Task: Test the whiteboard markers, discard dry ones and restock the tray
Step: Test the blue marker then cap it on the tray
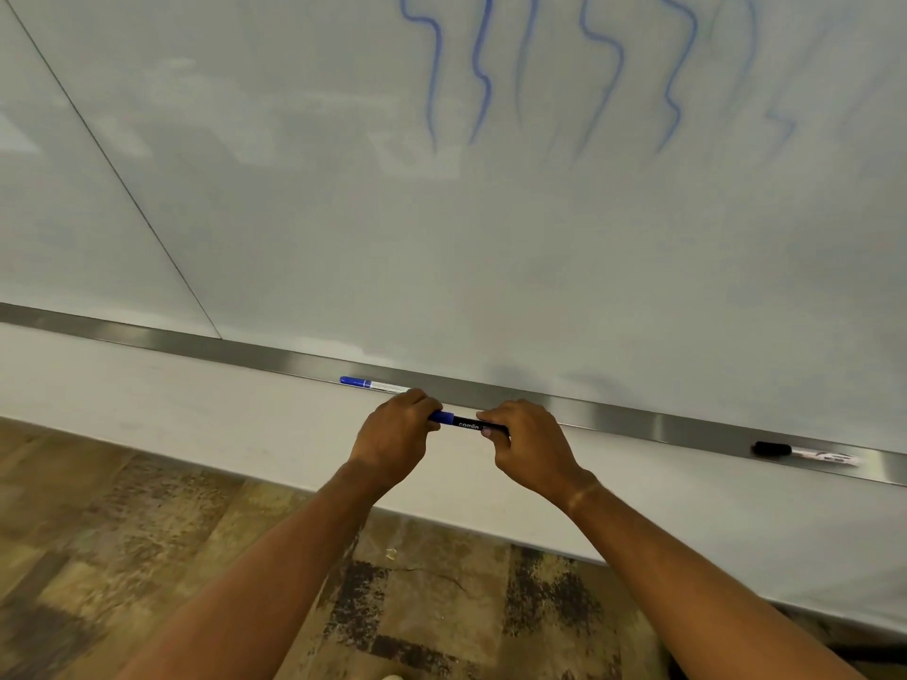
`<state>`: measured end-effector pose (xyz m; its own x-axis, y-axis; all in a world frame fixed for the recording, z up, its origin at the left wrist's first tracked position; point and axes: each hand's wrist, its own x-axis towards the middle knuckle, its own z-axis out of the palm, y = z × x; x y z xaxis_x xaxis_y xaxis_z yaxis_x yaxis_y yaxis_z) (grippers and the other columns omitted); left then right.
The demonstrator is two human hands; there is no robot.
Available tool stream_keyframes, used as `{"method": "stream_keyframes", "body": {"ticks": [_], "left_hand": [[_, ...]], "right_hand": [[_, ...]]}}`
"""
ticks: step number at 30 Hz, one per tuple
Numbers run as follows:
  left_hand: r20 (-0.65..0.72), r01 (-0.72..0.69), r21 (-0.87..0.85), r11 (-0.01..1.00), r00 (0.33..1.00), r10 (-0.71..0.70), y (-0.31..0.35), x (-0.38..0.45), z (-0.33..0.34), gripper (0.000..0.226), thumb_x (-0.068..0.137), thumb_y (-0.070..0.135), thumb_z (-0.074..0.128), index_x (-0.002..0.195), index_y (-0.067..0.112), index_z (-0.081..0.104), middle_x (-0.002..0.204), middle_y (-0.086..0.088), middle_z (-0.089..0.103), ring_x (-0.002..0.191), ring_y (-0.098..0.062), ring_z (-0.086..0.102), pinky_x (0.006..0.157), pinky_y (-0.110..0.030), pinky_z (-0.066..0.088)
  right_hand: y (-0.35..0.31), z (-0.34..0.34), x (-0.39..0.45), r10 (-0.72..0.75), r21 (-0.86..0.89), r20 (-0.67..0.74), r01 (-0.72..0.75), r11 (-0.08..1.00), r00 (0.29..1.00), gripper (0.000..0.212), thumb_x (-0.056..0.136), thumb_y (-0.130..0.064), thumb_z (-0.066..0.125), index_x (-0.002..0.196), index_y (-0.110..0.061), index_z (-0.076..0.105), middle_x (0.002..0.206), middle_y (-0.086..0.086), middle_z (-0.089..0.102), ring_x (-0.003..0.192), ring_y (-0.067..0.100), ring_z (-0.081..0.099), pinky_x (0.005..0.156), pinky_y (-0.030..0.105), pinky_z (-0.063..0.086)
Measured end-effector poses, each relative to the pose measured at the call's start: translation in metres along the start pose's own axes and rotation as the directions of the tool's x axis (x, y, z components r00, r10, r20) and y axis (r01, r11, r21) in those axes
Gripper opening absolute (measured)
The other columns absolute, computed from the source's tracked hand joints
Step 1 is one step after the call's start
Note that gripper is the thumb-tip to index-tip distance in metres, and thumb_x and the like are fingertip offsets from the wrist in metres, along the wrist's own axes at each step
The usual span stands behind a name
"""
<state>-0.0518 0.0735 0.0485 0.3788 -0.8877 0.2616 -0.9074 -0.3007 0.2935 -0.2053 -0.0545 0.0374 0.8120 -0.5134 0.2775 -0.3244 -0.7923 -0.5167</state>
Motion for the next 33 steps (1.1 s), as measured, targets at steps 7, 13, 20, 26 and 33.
{"method": "stream_keyframes", "body": {"ticks": [7,13,20,26,33], "left_hand": [[0.047,0.128,0.021,0.992,0.991,-0.129,-0.072,0.009,-0.009,0.037,0.089,0.023,0.063,0.124,0.013,0.055,0.119,-0.004,0.059,0.097,-0.024,0.062,0.080,-0.034,0.053],[0.098,0.194,0.048,0.980,0.975,-0.198,-0.140,0.016,-0.013,0.051,0.095,0.034,0.053,0.139,0.013,0.038,0.139,-0.007,0.045,0.121,-0.024,0.048,0.100,-0.033,0.040],[0.187,0.186,0.129,0.974,0.960,-0.209,-0.183,0.024,0.000,0.071,0.096,0.053,0.034,0.150,0.015,0.008,0.158,-0.007,0.010,0.144,-0.023,0.011,0.115,-0.036,0.014],[0.243,0.143,0.167,0.976,0.953,-0.181,-0.204,0.022,0.017,0.090,0.089,0.069,0.026,0.149,0.013,-0.011,0.158,-0.009,-0.012,0.145,-0.023,-0.009,0.113,-0.034,-0.007],[0.271,0.119,0.181,0.976,0.948,-0.165,-0.216,0.025,0.030,0.095,0.085,0.073,0.022,0.148,0.013,-0.016,0.157,-0.008,-0.016,0.144,-0.023,-0.015,0.113,-0.034,-0.009]], "right_hand": [[-0.034,0.048,0.053,0.087,-0.005,0.035,-0.087,0.996,0.996,0.013,0.088,-0.014,0.060,0.084,-0.018,0.073,0.074,-0.002,0.064,0.066,0.014,0.052,0.060,0.023,0.036],[-0.054,0.088,0.096,0.168,-0.018,0.034,-0.168,0.986,0.985,0.014,0.087,-0.013,0.062,0.091,-0.017,0.075,0.080,0.000,0.068,0.066,0.012,0.050,0.056,0.009,0.027],[-0.058,0.118,0.138,0.206,-0.082,0.052,-0.202,0.976,0.977,0.026,0.087,-0.014,0.060,0.109,-0.018,0.073,0.092,0.005,0.069,0.078,0.021,0.060,0.061,0.022,0.040],[-0.057,0.141,0.161,0.256,-0.145,0.103,-0.240,0.960,0.961,0.025,0.086,-0.015,0.060,0.107,-0.019,0.073,0.092,0.005,0.068,0.081,0.021,0.061,0.063,0.022,0.041],[-0.056,0.159,0.171,0.298,-0.139,0.141,-0.279,0.950,0.944,0.024,0.085,-0.016,0.062,0.105,-0.018,0.073,0.092,0.006,0.068,0.083,0.021,0.060,0.062,0.022,0.040]]}}
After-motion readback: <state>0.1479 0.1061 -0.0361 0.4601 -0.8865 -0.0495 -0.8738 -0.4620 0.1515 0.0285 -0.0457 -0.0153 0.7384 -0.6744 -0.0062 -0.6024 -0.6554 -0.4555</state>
